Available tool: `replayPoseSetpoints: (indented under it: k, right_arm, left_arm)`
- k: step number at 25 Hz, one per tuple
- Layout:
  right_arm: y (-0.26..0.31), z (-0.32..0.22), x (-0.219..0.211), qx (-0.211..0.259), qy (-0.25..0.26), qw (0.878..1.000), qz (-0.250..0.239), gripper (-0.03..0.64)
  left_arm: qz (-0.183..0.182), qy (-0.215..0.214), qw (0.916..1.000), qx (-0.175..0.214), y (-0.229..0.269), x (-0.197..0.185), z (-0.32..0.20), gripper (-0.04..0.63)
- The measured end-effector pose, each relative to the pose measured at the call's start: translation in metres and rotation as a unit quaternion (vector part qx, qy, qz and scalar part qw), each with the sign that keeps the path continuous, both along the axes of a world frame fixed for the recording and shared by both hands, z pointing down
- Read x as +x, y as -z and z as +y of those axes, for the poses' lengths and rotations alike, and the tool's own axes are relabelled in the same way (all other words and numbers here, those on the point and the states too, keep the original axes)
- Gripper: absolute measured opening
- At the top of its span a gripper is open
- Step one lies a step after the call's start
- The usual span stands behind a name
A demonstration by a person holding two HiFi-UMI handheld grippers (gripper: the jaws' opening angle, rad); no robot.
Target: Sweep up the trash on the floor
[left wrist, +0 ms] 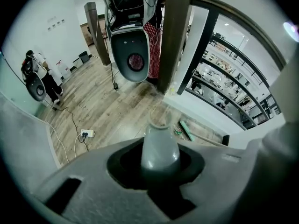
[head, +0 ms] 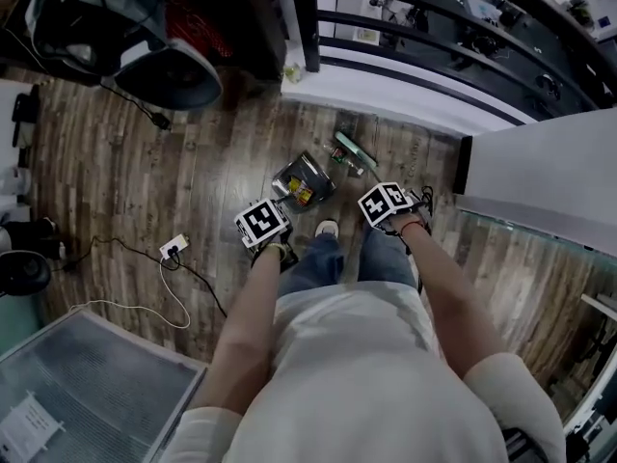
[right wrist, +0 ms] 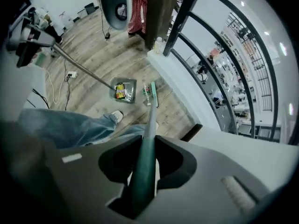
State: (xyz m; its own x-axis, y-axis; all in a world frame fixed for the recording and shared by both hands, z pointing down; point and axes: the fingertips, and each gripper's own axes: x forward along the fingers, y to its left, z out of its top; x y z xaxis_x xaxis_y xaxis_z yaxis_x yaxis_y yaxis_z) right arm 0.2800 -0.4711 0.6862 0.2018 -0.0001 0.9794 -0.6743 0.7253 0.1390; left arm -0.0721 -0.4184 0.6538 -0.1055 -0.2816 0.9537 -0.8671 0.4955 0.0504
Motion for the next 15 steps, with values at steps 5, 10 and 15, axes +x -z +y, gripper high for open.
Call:
replayPoseSetpoints:
  k: [5,10,15]
  right_arm:
    - [-0.003,-0.004,-0.013,-0.008,0.037,0.999,-0.006,0.098]
    - [-0.001,0.006,-0.027,-0.015,0.015,1.0,-0.01,0.098]
    - [-0.004,0.017,-0.041,-0.024,-0.01,0.999,-0.021,0.098]
  left_arm:
    - [-0.011,-0.007,0.9999,0.002,0.007,-0.003,-0.009,0.094]
    - [-0.014,-0.005,0.9999,-0.002,0.009,-0.007,-0.002,0.094]
    - [0.0,-0.003,1.0,-0.004,-0.001,-0.005,-0.003,0.094]
